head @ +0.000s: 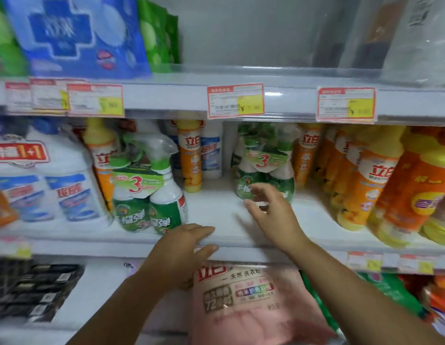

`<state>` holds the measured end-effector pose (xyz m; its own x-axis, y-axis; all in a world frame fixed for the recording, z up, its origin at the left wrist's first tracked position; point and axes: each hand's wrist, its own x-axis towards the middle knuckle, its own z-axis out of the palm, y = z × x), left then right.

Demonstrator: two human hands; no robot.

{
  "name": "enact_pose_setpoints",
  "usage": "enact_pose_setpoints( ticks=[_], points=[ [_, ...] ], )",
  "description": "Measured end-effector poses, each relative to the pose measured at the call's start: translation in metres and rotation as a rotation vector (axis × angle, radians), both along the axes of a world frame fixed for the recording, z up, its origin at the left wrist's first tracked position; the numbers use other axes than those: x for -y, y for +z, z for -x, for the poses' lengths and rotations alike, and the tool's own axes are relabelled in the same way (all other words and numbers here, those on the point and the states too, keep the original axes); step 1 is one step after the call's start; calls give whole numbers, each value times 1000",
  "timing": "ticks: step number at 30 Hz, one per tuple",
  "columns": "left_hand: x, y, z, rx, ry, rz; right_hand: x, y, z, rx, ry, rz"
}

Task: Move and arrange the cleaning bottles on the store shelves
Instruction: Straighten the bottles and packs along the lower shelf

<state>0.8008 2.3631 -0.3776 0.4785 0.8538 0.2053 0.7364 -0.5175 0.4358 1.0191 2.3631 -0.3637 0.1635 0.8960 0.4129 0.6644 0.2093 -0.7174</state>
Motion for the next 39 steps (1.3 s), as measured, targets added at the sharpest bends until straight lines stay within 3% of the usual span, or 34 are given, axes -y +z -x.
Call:
enact_pose_setpoints(
  ticks=[6,10,16,22,27,33,39],
  points=[
    [-2,-8,29,26,-76,-5,-89,8,68,-63,193,232],
    [-4,-10,30,48,-87,-27,-146,15,93,-284,229,203],
    [-15,-9,28,69,-24,-56,-193,11,103,-284,162,214],
    [-16,-7,21,30,-6,-97,-123,20,72,-130,187,192],
    [-13,-9,13,-24,28,-89,-37,21,23,-151,138,187],
    [-7,-13,5,14,48,-100,26,17,-38,-110,-169,157],
    [-7,-14,-11,56,27,-46,34,20,-86,-137,-363,79]
  ],
)
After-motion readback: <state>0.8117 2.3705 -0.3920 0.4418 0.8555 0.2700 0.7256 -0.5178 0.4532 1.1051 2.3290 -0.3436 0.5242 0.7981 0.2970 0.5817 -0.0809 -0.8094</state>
